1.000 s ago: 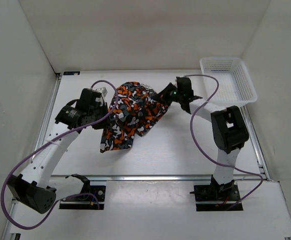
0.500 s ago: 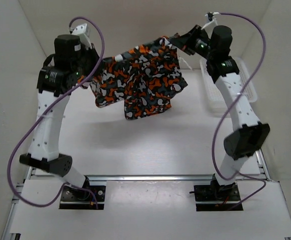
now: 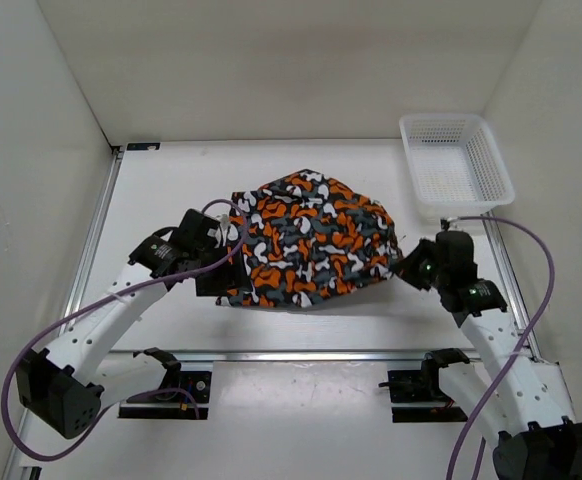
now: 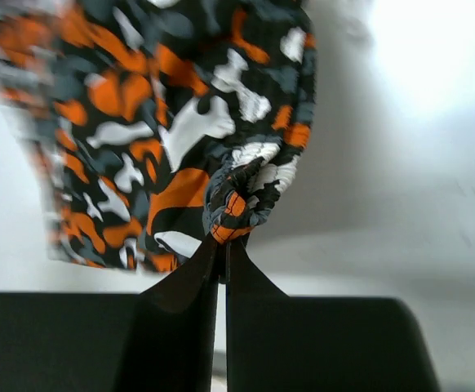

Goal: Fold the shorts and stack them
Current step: Flatten the shorts out

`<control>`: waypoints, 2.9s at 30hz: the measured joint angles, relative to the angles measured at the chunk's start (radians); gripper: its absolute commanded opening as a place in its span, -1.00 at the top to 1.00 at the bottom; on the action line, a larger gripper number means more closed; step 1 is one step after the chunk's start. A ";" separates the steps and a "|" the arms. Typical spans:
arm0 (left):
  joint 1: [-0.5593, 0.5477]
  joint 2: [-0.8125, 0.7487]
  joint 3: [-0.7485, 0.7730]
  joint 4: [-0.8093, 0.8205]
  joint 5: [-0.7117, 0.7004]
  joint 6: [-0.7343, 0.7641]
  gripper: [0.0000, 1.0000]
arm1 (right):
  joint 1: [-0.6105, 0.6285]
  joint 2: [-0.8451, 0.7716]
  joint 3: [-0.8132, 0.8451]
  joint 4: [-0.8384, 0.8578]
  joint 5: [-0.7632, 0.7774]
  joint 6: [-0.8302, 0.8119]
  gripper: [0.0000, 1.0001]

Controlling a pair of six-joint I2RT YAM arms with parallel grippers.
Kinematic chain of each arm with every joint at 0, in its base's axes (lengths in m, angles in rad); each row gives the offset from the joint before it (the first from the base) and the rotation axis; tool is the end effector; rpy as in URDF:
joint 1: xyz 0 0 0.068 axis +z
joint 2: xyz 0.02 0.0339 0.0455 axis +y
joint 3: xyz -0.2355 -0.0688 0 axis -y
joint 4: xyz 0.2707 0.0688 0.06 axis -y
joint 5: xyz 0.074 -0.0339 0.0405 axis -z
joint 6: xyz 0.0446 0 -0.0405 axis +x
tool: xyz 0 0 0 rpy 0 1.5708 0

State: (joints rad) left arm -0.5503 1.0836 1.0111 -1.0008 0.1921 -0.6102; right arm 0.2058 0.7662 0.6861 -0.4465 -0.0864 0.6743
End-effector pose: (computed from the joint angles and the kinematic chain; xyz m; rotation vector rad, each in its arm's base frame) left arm 0.2004 -0.1329 0.2583 -0.0152 2.7663 -0.6080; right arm 0.2217 0.0502 0.2554 0.4483 2.1095 0.6127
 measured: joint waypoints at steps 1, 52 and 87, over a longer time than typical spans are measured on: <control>0.012 0.003 -0.008 -0.002 -0.005 -0.019 -0.18 | 0.000 -0.005 -0.043 -0.040 0.015 0.006 1.00; 0.588 0.869 1.601 -0.013 -0.016 0.067 0.79 | 0.000 1.188 1.803 -0.256 -0.086 -0.238 1.00; 0.631 0.076 1.349 -0.034 0.157 0.068 0.79 | 0.011 0.336 1.251 -0.261 -0.151 -0.317 1.00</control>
State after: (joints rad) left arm 0.0811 1.1599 2.3600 -1.0351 0.3489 -0.5423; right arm 0.2173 1.1019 1.9373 -0.7074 -0.2371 0.3573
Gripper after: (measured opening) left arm 0.111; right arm 0.022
